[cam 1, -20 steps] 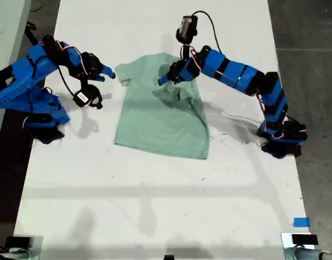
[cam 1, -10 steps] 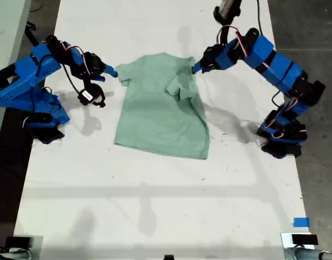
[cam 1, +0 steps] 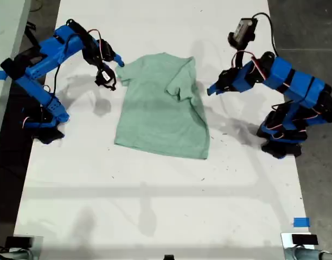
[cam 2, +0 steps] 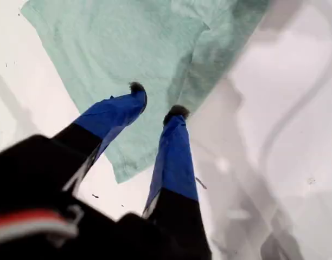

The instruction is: Fold t-shirt

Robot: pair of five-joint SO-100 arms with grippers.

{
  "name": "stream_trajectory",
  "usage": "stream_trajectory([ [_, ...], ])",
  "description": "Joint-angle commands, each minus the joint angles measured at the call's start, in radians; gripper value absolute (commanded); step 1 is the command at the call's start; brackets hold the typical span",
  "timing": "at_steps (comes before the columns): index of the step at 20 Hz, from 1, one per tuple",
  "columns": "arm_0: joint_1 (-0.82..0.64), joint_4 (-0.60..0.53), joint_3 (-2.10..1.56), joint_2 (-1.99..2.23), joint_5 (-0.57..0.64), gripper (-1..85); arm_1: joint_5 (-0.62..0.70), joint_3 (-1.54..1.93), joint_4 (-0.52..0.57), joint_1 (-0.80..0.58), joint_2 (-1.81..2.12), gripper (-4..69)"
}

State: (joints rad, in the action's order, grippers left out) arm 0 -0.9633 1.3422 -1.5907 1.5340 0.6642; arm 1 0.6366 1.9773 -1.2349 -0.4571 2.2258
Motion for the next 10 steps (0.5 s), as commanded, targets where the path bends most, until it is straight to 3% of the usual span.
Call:
stream_trajectory([
  [1,-0.048,0.046,0.176,-0.120,0.066,25.6,-0.015,0.012,0.044,0.017,0.081,11.9],
  [10,-0.112,0.069,0.443,-0.500,0.100,25.6,-0.028,0.058,0.060,0.041,0.140,12.1],
])
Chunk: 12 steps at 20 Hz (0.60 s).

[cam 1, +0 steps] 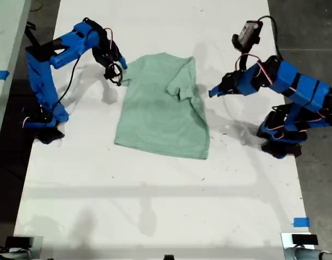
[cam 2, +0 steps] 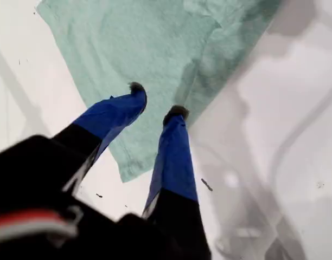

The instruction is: Fold t-shirt

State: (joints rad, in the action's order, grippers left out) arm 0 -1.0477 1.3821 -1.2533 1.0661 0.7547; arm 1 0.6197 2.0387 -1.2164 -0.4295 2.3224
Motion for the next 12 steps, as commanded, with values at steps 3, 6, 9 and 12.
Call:
stream_trajectory([
  [3,-0.051,0.086,0.262,-0.181,0.005,19.6,-0.014,0.000,0.044,0.025,0.054,12.1],
  [6,-0.078,0.140,0.344,-0.278,-0.006,0.1,-0.017,0.017,0.044,0.023,0.072,12.2],
  [9,-0.077,0.141,0.327,-0.239,-0.006,0.0,-0.018,0.034,0.048,0.020,0.084,12.3],
  [12,-0.084,0.149,0.321,-0.071,-0.009,0.0,-0.025,0.043,0.049,0.020,0.094,12.3],
])
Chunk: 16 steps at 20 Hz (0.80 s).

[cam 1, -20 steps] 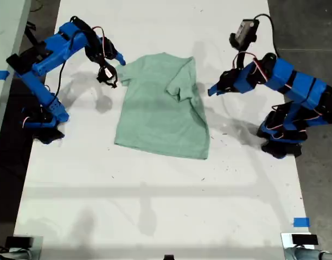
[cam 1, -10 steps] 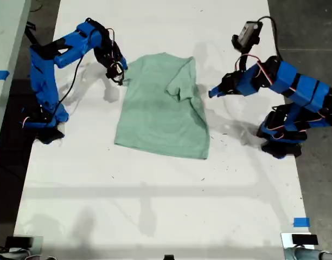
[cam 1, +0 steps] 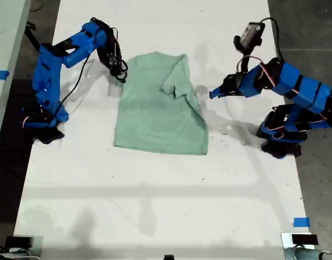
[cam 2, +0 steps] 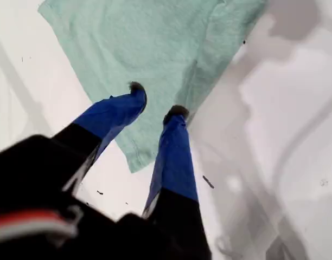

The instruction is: Fold t-shirt

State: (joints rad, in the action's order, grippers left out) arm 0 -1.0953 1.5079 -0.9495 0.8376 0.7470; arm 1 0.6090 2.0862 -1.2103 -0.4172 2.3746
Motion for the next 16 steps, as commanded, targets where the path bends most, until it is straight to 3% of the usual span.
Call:
stream_trajectory([
  [1,-0.051,0.020,0.018,0.222,0.000,0.0,-0.017,0.002,0.043,0.009,0.048,12.3],
  [3,-0.055,0.028,0.034,0.336,0.009,0.0,-0.026,0.018,0.043,0.012,0.069,12.3],
  [6,0.071,-0.011,0.034,0.393,0.005,0.0,-0.035,0.057,0.055,0.012,0.100,12.3],
  [10,0.256,-0.126,0.051,0.367,-0.031,0.0,-0.051,0.081,0.058,0.023,0.123,12.3],
  [16,0.402,-0.238,0.169,0.166,-0.098,0.0,-0.072,0.118,0.063,0.038,0.155,12.3],
])
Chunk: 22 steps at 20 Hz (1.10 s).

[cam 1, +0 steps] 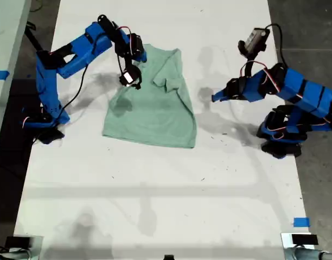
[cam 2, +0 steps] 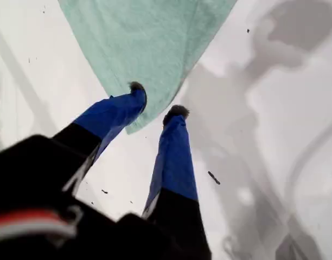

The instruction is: Fold t-shirt

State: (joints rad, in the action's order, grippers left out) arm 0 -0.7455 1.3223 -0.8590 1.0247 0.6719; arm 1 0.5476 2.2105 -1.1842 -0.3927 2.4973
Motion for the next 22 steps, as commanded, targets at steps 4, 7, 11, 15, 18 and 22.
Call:
stream_trajectory([
  [4,0.078,-0.127,0.126,-0.173,-0.031,4.4,-0.037,0.044,0.038,0.032,0.086,12.2],
  [7,0.075,-0.150,0.129,-0.178,-0.035,23.0,-0.061,0.098,0.051,0.049,0.141,12.3],
  [11,0.054,-0.051,0.127,0.014,0.002,24.2,-0.072,0.156,0.063,0.080,0.196,12.6],
  [15,0.061,0.121,0.063,0.222,0.049,25.1,-0.028,0.170,0.074,0.127,0.196,14.2],
  [18,0.117,0.190,-0.077,0.356,0.066,25.6,0.020,0.178,0.112,0.164,0.167,19.0],
  [22,0.184,0.109,-0.463,0.629,0.060,25.6,0.083,0.175,0.166,0.192,0.091,22.8],
])
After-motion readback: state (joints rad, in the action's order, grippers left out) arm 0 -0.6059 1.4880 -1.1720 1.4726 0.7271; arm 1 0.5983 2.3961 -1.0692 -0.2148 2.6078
